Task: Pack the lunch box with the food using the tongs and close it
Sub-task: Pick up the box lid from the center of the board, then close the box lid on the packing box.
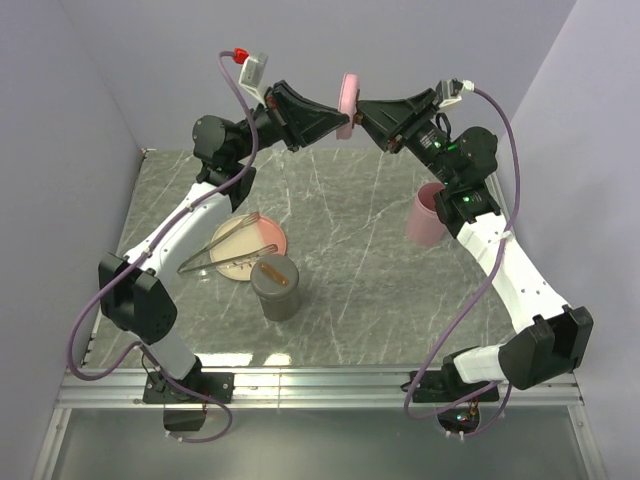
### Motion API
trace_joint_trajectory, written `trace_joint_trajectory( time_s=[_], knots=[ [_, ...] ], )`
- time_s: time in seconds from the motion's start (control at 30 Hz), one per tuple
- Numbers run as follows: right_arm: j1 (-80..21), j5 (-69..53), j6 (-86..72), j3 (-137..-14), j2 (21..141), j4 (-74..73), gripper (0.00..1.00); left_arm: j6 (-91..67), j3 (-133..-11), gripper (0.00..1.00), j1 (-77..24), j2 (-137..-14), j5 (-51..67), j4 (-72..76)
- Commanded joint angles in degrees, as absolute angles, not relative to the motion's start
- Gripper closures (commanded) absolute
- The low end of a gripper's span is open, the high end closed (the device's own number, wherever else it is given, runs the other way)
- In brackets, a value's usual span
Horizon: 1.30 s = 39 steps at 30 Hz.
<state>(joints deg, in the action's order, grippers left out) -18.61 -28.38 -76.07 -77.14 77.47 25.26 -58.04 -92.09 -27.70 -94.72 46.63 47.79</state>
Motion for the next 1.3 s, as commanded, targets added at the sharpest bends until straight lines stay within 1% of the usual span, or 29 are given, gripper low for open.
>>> trace_joint_trajectory(
  time_s=[0.0, 0.03, 0.1, 0.2, 0.3, 0.33, 0.4, 0.43, 0.5, 0.57, 0.63, 0.7, 0.77, 0.87, 0.93, 1.0, 1.03, 1.07, 1.13, 1.2, 1.23, 1.27],
  knots=[
    [-19.16, -26.72, -76.99, -79.72, 76.73, 25.66, 0.44, -56.43, -95.62, 0.99, -28.56, -94.92, 45.97, 48.69],
    [-19.16, -26.72, -77.08, -79.54, 76.64, 25.66, 0.44, -56.34, -95.71, 0.99, -28.74, -95.01, 46.05, 48.69],
    [-19.07, -26.81, -77.43, -79.1, 76.55, 25.58, 0.48, -56.43, -95.8, 0.99, -29.18, -95.27, 46.14, 48.95],
    [-19.16, -27.16, -77.96, -78.23, 75.85, 25.4, 0.57, -56.69, -96.15, 0.99, -29.27, -95.54, 46.32, 49.31],
    [-19.16, -27.16, -77.87, -77.7, 75.67, 25.49, 0.69, -57.22, -96.07, 0.99, -29.44, -95.8, 46.41, 49.75],
    [-19.16, -27.16, -77.7, -77.7, 75.59, 25.49, 0.77, -57.48, -95.89, 0.99, -29.53, -95.8, 46.49, 50.18],
    [-19.07, -27.16, -77.78, -77.7, 75.5, 25.58, 0.85, -57.57, -95.71, 0.99, -29.79, -95.71, 46.76, 50.36],
    [-19.16, -27.25, -77.7, -77.7, 75.5, 25.58, 0.93, -57.57, -95.63, 0.99, -29.88, -95.71, 46.84, 50.36],
    [-18.99, -27.33, -77.78, -77.7, 75.41, 25.84, 1.0, -57.66, -95.54, 0.99, -29.97, -95.63, 47.02, 50.36],
    [-18.81, -27.6, -77.87, -77.52, 75.24, 26.01, 1.0, -57.92, -94.93, 0.99, -29.97, -95.45, 47.28, 51.23],
    [-18.55, -27.86, -77.96, -77.26, 75.15, 26.46, 1.0, -58.36, -94.4, 0.94, -29.97, -95.27, 47.46, 51.68],
    [-18.11, -27.95, -77.7, -76.91, 74.88, 26.54, 1.0, -58.36, -94.13, 0.86, -29.88, -95.27, 47.46, 51.5],
    [-17.32, -28.04, -77.26, -76.64, 74.53, 26.46, 1.0, -58.54, -93.69, 0.75, -29.8, -95.01, 47.29, 51.15],
    [-16.35, -28.13, -76.64, -76.29, 74.01, 26.19, 1.0, -58.71, -93.08, 0.69, -29.53, -94.83, 47.11, 50.98],
    [-16.08, -28.13, -76.2, -76.29, 73.92, 26.02, 1.0, -58.62, -92.81, 0.69, -29.44, -94.66, 47.02, 50.63],
    [-15.65, -28.12, -75.85, -76.38, 73.83, 25.93, 1.0, -58.71, -92.46, 0.64, -29.27, -94.48, 46.85, 50.28],
    [-15.64, -28.12, -75.68, -76.64, 73.83, 25.93, 1.0, -58.62, -92.11, 0.59, -29.27, -94.4, 46.76, 50.1],
    [-15.56, -28.13, -74.63, -76.81, 73.83, 25.67, 1.0, -58.62, -91.85, 0.53, -29.01, -94.13, 46.76, 49.84],
    [-14.94, -28.47, -72.61, -77.6, 73.74, 24.18, 1.0, -58.19, -90.8, 0.49, -28.04, -93.61, 46.67, 48.35],
    [-13.98, -29.18, -67.96, -78.13, 73.22, 20.4, 1.0, -57.48, -90.0, 0.43, -26.9, -92.55, 46.76, 46.33],
    [-13.45, -29.35, -66.11, -78.4, 72.95, 19.0, 1.0, -56.09, -89.83, 0.42, -25.42, -92.2, 46.67, 42.75],
    [-12.93, -29.53, -61.92, -78.22, 72.08, 17.42, 1.0, -55.2, -89.74, 0.38, -24.44, -91.33, 46.76, 40.8]
  ],
)
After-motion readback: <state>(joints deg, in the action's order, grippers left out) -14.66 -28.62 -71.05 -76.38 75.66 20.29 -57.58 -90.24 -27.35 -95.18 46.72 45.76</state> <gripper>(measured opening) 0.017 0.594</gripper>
